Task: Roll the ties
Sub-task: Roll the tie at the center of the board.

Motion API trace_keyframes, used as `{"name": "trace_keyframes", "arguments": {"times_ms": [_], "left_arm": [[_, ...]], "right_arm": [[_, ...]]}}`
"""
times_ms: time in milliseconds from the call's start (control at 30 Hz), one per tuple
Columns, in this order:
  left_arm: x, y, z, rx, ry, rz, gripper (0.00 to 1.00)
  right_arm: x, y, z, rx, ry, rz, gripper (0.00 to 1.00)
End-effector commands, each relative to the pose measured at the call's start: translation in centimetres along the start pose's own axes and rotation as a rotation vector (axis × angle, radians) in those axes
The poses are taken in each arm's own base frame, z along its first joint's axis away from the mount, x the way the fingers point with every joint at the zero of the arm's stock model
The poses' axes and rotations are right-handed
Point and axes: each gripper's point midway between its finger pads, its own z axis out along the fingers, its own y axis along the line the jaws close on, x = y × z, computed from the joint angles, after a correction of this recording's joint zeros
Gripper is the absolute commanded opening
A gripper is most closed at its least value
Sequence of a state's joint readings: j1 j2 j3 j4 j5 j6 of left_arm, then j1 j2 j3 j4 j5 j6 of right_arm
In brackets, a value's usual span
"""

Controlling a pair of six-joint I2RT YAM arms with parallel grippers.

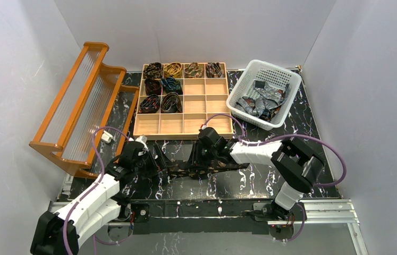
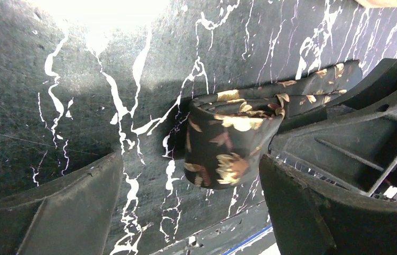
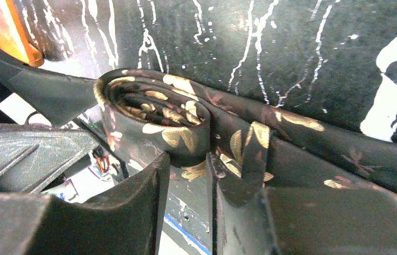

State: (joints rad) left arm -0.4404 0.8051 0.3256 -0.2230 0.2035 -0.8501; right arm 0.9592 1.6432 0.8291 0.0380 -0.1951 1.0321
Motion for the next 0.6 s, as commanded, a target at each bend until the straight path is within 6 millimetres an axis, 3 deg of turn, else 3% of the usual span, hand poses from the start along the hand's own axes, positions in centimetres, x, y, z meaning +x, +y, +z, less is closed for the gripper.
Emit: {"name": "trace_keyframes", "arguments": {"times_ms": [0, 233, 567], "left_arm": [[0.9, 0.2, 0.6, 0.026, 0.037, 0.002, 0.94], [1.4, -0.1, 1.3, 0.073, 0.048, -0.004, 0.92], [2.5, 0.0, 2.0, 0.111, 0.086, -0.049, 0.78]], "right_arm": [[-0.7, -1.1, 0.3, 0.063, -0.006, 0.020, 0.36], [-0.1, -2.7, 0.9, 0.109, 0.042, 0.057, 0.29], [0.3, -3.7, 1.1, 0.132, 0.064, 0.085, 0.27]]}}
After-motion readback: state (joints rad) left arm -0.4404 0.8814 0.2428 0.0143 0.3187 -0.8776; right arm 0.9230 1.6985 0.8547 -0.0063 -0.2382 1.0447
